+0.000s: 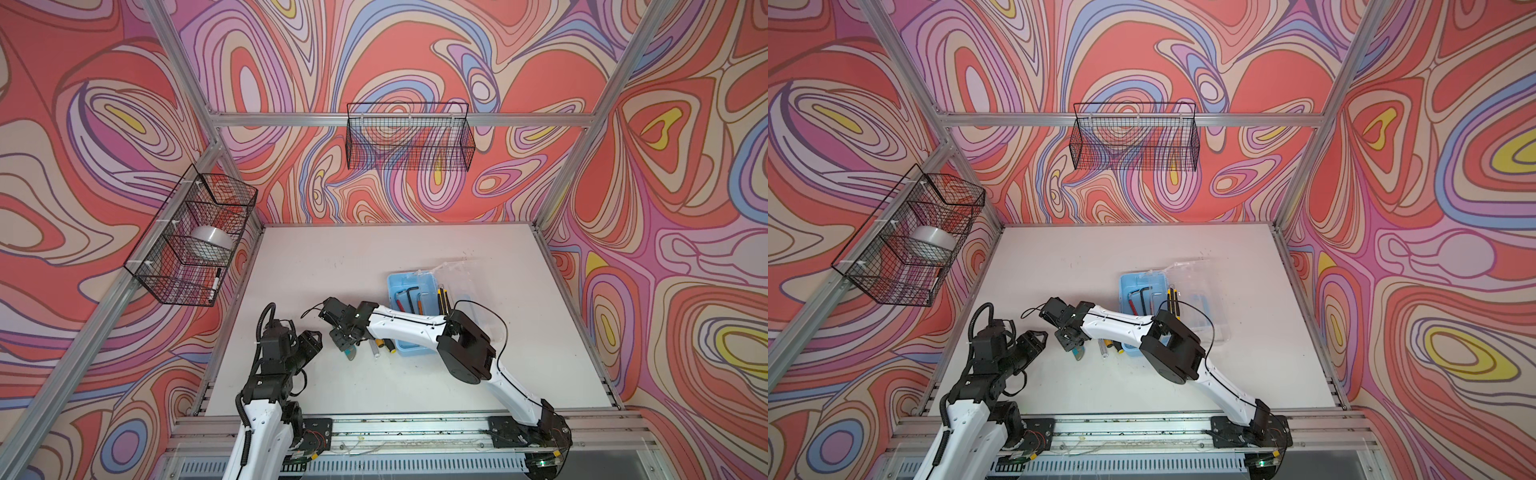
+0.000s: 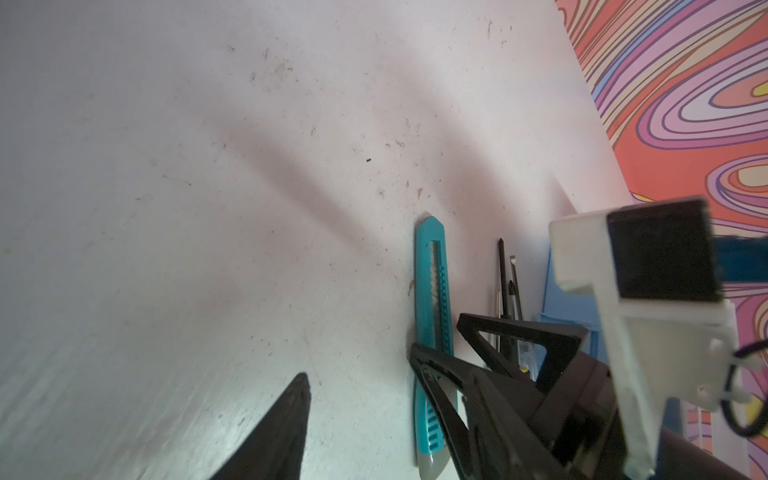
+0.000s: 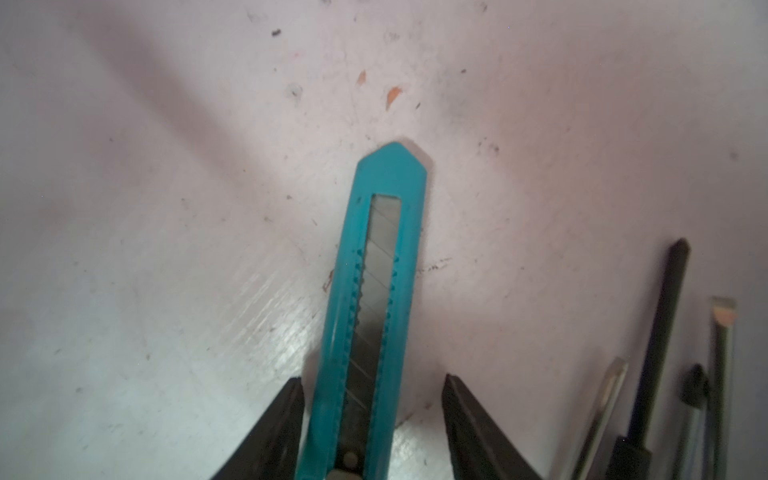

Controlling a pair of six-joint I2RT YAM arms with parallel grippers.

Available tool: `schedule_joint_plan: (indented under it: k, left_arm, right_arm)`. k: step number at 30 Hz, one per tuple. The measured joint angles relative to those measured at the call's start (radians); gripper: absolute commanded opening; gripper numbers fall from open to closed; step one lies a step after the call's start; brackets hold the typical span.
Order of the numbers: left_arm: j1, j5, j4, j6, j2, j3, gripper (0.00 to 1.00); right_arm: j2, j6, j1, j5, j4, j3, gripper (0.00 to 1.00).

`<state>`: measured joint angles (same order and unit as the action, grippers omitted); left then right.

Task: Pack the tool kit
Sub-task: 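Lower the right gripper onto the teal utility knife and close it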

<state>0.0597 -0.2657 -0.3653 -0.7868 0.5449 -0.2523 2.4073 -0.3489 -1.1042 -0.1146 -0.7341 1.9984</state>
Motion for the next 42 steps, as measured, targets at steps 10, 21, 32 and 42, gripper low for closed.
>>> schedule_joint_plan:
  k: [10,21,32,42]
  left_arm:
    - [0.000,0.000,0.000,0.000,0.002,0.000,0.60]
    - [0.000,-0.004,0.001,0.000,0.007,0.000,0.60]
    - [0.000,-0.011,0.003,0.000,0.031,0.000,0.60]
    - [0.000,-0.016,0.017,0.002,0.072,0.000,0.59]
  right_arm:
    - [0.011,0.000,-0.006,-0.020,-0.021,0.020,0.52]
    - [0.018,-0.005,-0.010,-0.043,-0.035,0.031,0.46]
    - [0.018,-0.009,-0.010,-0.053,-0.037,0.031,0.38]
    - [0.008,-0.008,-0.010,-0.083,-0.037,0.018,0.36]
